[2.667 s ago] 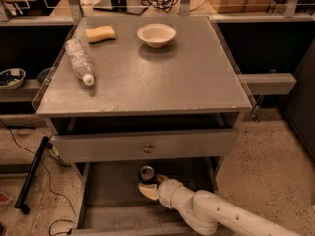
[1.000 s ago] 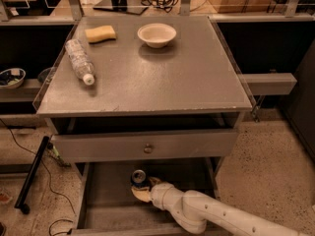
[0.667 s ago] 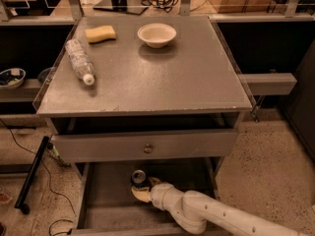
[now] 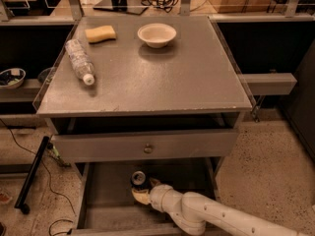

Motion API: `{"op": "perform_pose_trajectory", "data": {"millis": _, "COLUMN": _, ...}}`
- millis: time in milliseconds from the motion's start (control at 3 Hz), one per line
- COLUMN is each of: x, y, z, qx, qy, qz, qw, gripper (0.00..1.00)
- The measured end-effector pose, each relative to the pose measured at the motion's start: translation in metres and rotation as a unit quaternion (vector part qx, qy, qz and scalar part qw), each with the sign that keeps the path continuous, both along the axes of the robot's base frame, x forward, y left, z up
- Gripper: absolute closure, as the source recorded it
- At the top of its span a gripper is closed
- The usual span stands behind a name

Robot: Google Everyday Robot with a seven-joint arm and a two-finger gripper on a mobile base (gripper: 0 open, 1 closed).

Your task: Place pepsi can into middle drawer

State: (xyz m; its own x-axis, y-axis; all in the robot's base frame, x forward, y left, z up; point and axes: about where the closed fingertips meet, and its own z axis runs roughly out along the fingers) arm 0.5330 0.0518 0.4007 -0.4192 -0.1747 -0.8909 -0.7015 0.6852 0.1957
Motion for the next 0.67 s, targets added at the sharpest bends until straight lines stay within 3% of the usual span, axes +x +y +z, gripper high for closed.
{"op": "perform_pose_trajectory", "data": {"millis": 333, "x": 0.0, "y": 0.0001, "z": 0.0, "qx": 0.0, "qy": 0.0, "qz": 0.0, "qw": 1.0, "gripper": 0.0}}
{"op": "perform_pose_trajectory", "data": {"millis": 667, "x": 0.0, "y": 0.0001, "z": 0.0, "qx": 0.0, "qy": 0.0, "qz": 0.0, "qw": 1.0, "gripper": 0.0}}
